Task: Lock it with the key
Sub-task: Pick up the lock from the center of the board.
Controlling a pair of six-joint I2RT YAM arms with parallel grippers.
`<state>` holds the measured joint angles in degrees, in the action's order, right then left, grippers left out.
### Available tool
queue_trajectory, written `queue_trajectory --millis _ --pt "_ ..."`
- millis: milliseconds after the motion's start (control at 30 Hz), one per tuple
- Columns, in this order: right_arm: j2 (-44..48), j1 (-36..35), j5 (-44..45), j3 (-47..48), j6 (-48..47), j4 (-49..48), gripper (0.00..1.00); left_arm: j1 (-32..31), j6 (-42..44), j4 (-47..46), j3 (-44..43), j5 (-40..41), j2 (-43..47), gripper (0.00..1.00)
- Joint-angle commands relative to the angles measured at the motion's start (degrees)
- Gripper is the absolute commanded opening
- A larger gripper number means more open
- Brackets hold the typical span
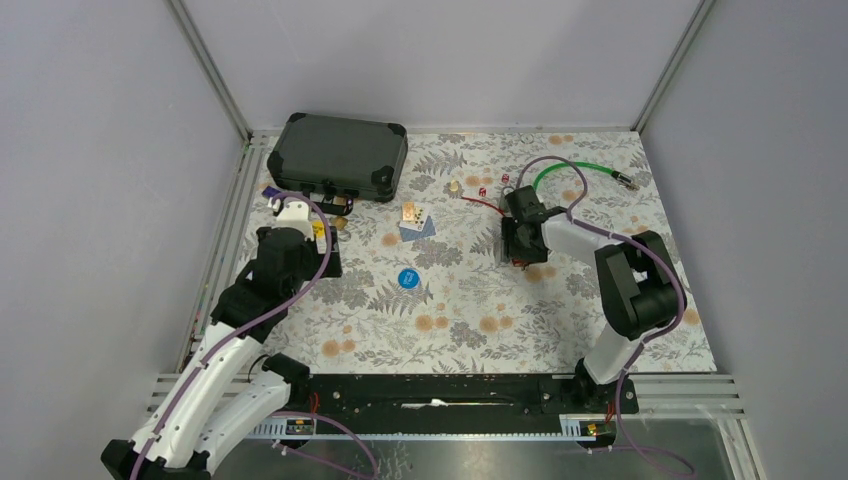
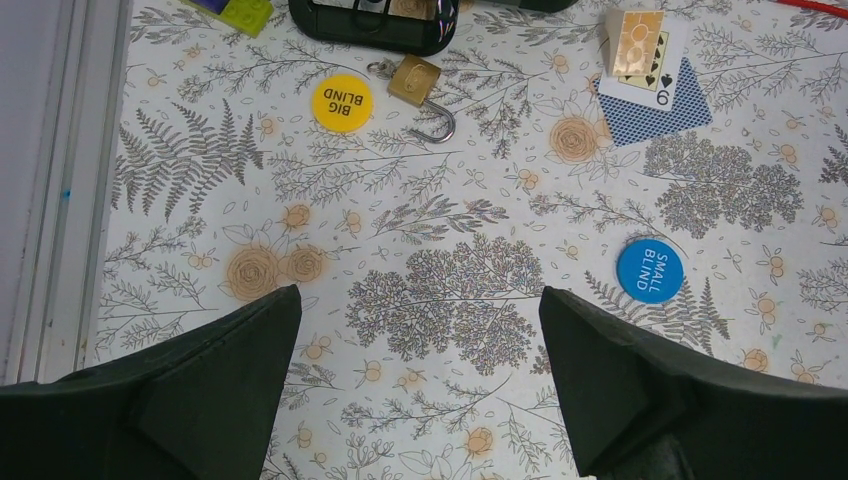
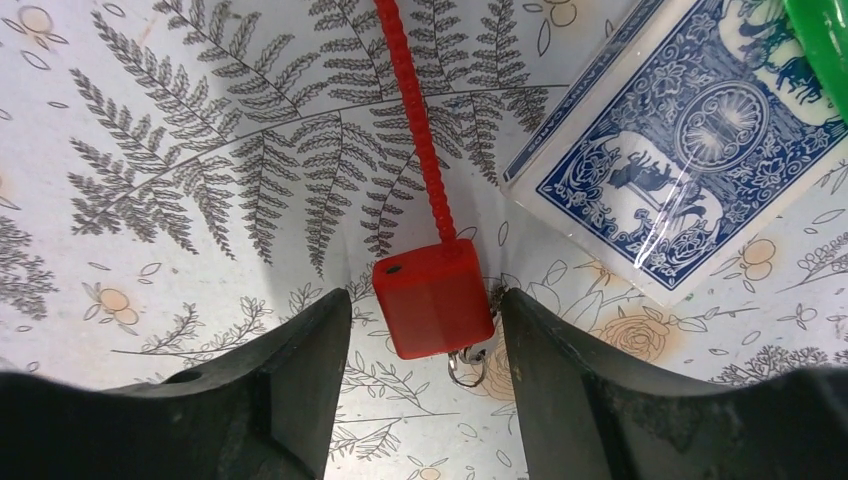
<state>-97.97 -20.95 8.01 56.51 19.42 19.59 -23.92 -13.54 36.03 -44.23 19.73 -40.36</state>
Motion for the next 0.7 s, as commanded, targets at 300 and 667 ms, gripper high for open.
queue_trajectory --millis 300,667 --pt "-3.0 -1.2 2.7 2.1 -3.9 4.0 0.47 1.2 -0.1 -2.4 -2.7 -2.2 -0.5 0.99" --pt "1.9 -1.5 -1.5 1.3 -5.7 0.9 0.23 2.0 -0.1 -2.5 -2.8 -4.1 -0.9 0.99"
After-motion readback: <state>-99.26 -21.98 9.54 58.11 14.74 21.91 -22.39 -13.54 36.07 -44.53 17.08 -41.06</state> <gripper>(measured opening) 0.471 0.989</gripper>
